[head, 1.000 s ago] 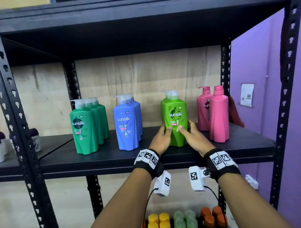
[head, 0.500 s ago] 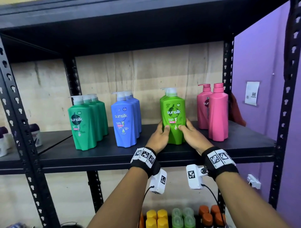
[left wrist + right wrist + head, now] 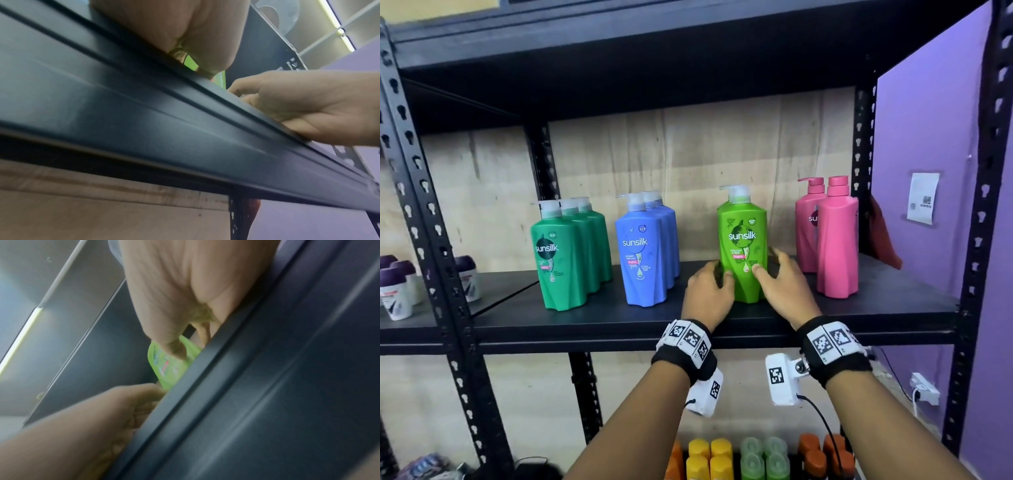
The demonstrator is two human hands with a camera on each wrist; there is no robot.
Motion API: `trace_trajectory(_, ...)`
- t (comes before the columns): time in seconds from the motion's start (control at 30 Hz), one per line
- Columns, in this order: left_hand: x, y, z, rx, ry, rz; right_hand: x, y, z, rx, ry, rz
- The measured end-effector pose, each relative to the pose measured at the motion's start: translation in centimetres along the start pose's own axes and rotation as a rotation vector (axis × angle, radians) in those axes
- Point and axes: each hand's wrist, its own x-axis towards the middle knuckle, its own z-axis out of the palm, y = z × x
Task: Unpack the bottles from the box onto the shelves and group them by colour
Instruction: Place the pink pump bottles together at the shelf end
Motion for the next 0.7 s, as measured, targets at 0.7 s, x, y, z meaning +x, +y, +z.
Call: trace_trajectory(0.7, -0.7, 10.5, 3.3, 0.329, -0.057, 0.198, -1.3, -1.6, -12.4, -0.475, 0.107, -0.272)
